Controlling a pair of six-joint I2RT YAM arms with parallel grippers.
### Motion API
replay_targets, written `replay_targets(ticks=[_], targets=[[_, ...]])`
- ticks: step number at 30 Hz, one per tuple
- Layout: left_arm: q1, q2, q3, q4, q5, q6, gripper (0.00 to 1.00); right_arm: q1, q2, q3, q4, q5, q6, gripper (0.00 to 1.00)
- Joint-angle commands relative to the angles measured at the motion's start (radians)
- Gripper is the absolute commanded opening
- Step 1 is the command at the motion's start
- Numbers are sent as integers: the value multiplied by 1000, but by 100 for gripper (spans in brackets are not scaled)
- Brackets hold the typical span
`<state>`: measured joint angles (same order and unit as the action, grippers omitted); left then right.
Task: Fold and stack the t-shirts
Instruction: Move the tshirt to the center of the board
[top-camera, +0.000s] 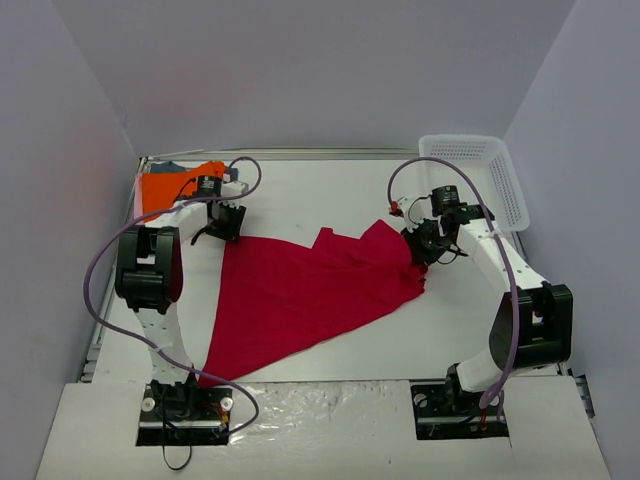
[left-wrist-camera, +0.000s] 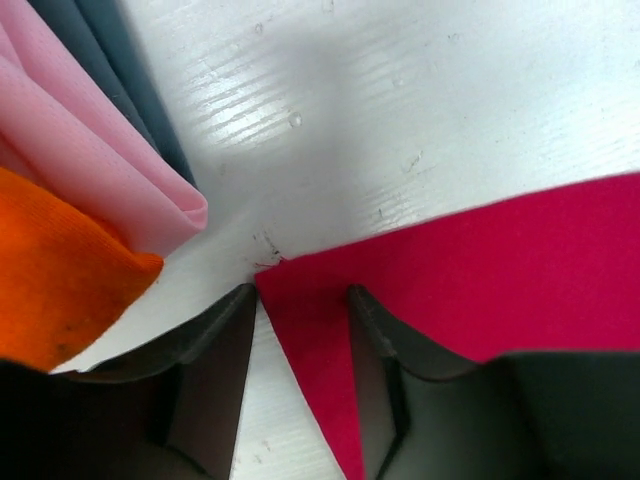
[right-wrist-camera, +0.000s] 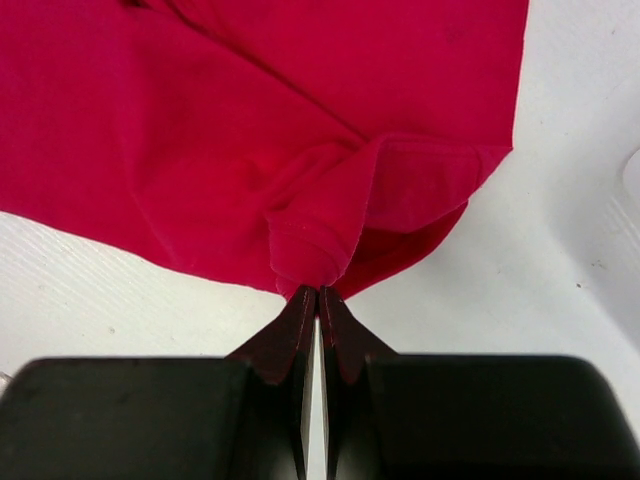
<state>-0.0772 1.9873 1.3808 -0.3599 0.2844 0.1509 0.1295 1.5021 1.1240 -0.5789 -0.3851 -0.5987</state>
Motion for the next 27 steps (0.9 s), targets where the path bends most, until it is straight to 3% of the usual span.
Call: replay_targets(ticks=[1,2,3,4,10,21,27], targets=[[-1,42,1,-25,2,9,34,-5,10,17,-13,-15,16,0],[-1,54,3,-34,1,15,17,-5,13,19,-13,-14,17,0],[-1,61,7,-42,2,18,7,-5,14,19,-13,-14,17,0],[-1,65,9,-54,7,21,3,-5,17,19,-13,-12,19,0],[2,-22,-26,-51,25,27,2,-5,20,26,-7,14,25,0],[20,-427,116,-264,15,33,2,-7,4,126,25,123,53,0],[24,-637,127,-338,79,36,2,-4,-89,82,28,153,36,0]])
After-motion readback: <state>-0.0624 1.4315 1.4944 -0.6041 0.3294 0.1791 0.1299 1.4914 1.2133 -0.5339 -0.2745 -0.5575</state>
